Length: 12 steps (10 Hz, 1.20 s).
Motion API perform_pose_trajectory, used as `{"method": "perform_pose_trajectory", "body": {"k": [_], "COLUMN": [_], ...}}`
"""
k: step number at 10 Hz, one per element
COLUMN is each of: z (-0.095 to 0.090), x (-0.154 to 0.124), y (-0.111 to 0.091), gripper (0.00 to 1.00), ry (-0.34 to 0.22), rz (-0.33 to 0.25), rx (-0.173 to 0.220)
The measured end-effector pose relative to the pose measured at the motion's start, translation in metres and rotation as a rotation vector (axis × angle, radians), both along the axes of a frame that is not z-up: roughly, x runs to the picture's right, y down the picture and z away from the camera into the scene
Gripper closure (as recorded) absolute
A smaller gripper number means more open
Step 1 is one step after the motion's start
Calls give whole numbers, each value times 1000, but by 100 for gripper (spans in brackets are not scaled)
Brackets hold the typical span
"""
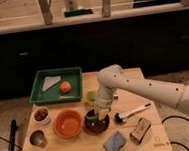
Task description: Place pepper in purple bowl
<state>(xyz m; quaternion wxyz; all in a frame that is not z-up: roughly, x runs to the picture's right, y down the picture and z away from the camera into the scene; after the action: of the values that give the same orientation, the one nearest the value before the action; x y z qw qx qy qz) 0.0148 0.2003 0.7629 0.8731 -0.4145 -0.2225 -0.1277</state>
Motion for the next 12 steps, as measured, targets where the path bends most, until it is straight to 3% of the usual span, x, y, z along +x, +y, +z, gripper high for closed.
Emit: {"method": "perform_pose_trajectory", "body": {"k": [2, 7, 9, 12], "z": [0, -10, -14, -18], "x": [0, -6, -9, -8], "y": [2, -1, -3, -5], "gripper": [75, 26, 20, 20], "ry": [1, -15, -17, -20], "rz": [1, -24, -38, -53], "rx": [-4, -2, -1, -2]}}
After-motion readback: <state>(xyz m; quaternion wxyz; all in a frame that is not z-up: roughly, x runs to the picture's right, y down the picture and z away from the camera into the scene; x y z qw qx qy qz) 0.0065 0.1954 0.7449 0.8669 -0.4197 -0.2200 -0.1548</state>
